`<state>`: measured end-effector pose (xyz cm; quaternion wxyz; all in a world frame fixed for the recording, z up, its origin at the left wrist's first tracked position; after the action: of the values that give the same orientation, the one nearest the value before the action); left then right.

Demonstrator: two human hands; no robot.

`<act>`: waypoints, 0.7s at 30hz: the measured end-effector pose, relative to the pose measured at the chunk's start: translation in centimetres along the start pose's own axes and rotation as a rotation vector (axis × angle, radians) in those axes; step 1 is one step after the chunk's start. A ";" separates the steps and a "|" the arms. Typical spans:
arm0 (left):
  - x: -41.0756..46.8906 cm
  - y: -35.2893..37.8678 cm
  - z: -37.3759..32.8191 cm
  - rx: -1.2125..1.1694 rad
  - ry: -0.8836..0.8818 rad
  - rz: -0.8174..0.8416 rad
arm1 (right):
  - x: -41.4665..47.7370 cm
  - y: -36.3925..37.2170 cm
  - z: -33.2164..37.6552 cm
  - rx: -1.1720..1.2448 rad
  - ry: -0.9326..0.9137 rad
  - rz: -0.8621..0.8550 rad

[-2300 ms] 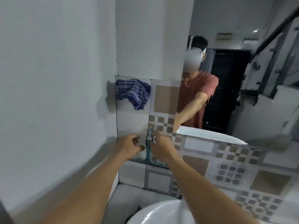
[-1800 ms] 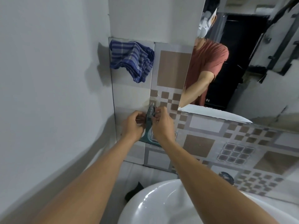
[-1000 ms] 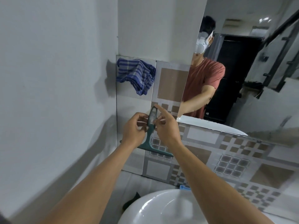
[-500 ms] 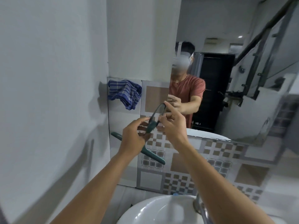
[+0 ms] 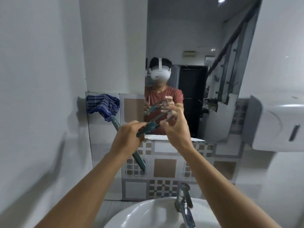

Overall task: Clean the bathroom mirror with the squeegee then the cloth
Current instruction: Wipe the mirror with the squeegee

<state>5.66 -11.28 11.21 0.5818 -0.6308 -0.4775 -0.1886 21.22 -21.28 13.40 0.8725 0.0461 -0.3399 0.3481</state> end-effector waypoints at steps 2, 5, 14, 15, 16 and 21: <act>1.4 -0.2 -1.0 0.036 0.063 0.023 | 0.5 -1.8 0.6 -0.169 -0.087 0.032; 4.0 -0.4 -2.6 0.102 0.159 0.056 | 1.3 -4.3 1.6 -0.440 -0.233 0.125; 12.9 -2.0 -7.1 0.209 0.405 0.016 | 7.2 -9.6 5.2 -0.957 -0.595 0.116; 13.8 -2.4 -7.5 0.208 0.411 -0.015 | 8.1 -10.0 5.8 -0.968 -0.632 0.089; 14.5 -2.9 -7.9 0.209 0.413 -0.058 | 8.8 -10.3 6.4 -0.975 -0.654 0.066; 15.1 -3.0 -8.9 0.223 0.428 -0.334 | 12.5 -11.2 9.3 -0.990 -0.723 -0.002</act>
<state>13.16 -14.04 27.12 0.6958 -0.4217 -0.4591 -0.3568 29.78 -25.44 30.06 0.6203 -0.2491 -0.7355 0.1105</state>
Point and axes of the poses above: each hand's wrist, its own x-axis towards the middle knuckle, its own y-axis out of the palm, z = x × y, the point moved 1 cm from there along x, towards the middle knuckle, and after that the axes turned 1 degree about x, right-handed, at the moved point
